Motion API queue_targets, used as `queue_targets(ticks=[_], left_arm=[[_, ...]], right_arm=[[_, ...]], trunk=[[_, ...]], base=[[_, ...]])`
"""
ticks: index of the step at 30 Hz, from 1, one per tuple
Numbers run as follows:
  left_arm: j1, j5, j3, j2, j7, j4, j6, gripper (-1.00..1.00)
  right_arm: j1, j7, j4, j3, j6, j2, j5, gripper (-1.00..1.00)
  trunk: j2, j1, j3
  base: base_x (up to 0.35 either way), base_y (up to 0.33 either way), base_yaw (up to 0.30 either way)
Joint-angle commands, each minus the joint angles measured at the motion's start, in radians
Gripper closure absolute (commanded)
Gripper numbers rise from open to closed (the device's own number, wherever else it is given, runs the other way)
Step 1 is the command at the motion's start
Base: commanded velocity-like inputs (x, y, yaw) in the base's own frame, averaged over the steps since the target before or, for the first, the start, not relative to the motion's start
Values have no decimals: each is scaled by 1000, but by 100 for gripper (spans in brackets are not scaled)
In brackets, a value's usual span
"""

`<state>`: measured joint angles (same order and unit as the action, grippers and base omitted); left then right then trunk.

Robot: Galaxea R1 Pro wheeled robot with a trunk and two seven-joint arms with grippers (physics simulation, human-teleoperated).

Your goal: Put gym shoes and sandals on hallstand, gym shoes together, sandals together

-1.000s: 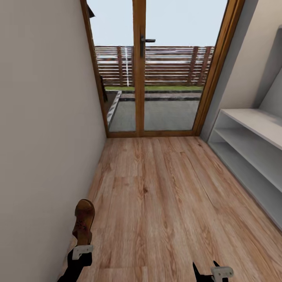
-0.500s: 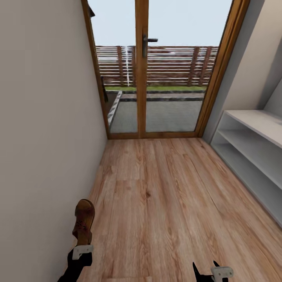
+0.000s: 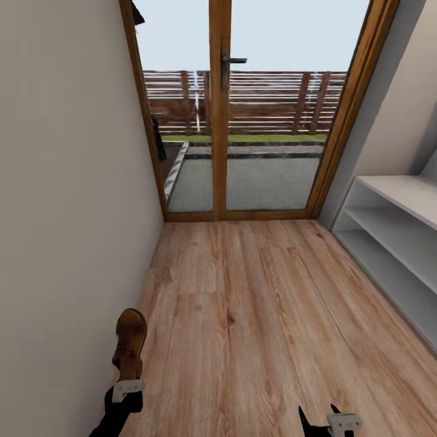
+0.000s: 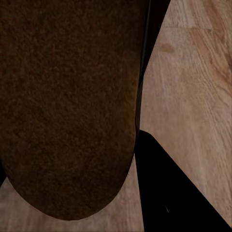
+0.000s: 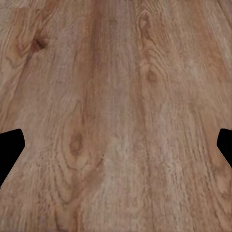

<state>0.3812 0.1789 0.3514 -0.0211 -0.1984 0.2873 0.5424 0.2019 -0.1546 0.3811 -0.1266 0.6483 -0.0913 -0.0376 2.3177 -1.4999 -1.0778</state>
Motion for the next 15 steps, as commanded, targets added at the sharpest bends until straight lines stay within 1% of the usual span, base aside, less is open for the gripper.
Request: queue_targets(ticks=[1, 15], left_arm=[[1, 13, 9, 1, -4, 0, 4, 100], [1, 13, 9, 0, -4, 0, 4, 100]], right_arm=[[1, -8, -1, -8, 3, 1, -4, -100], [1, -8, -1, -8, 3, 1, -4, -100]], trunk=[[0, 0, -1], [0, 0, -1]], base=[[334, 0, 0], [335, 0, 0]])
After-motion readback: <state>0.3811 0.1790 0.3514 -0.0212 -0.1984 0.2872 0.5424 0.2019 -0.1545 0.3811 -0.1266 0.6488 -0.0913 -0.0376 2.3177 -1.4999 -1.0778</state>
